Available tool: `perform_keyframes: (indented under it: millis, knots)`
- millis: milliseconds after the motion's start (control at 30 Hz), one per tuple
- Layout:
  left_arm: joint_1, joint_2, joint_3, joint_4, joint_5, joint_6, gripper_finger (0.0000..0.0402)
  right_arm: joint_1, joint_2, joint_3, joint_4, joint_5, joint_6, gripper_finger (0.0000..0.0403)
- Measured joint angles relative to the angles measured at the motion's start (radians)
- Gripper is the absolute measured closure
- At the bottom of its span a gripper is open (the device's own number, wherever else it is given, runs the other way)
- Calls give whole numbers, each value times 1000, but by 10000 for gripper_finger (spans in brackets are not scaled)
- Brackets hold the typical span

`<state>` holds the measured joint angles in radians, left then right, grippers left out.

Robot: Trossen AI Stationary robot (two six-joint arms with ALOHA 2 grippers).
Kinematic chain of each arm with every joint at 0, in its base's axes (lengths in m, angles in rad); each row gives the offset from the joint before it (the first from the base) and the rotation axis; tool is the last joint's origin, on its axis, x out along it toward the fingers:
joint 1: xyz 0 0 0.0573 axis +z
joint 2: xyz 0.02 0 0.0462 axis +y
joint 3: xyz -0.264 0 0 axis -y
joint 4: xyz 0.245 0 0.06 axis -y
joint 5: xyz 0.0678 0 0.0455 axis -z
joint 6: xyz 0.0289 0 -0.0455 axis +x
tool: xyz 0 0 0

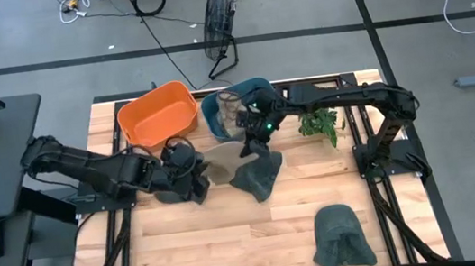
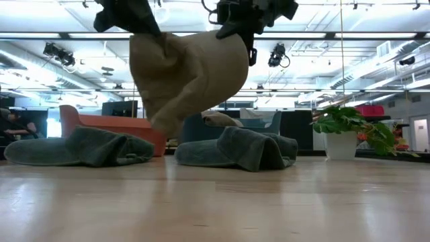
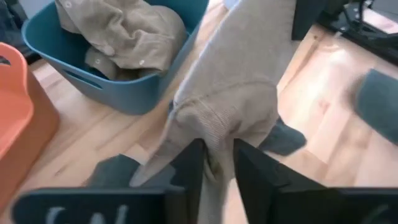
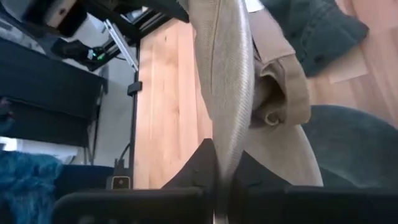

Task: Pick & Place hat
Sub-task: Put the brown cap into the blue bin

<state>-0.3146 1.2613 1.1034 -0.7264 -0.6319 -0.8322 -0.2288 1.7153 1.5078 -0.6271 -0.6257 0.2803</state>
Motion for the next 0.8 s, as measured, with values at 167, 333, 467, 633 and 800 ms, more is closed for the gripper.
perform_keyframes:
  millis: [167, 333, 467, 633, 800]
  knots:
    - [61, 0, 0, 25, 2, 57, 247, -54, 0, 0, -41, -34, 43, 394]
    - [98, -5, 0, 89, -8, 123, 206, -116, -10, 0, -87, -42, 54, 394]
    - [100, -24, -1, 184, -21, 167, 198, -191, -46, 1, -100, -50, 84, 394]
    - [80, -56, 38, 295, -34, 236, 205, -294, -120, 2, -109, -101, 100, 394]
    - [68, -54, 87, 308, -37, 309, 208, -422, -180, 3, -162, -82, 95, 394]
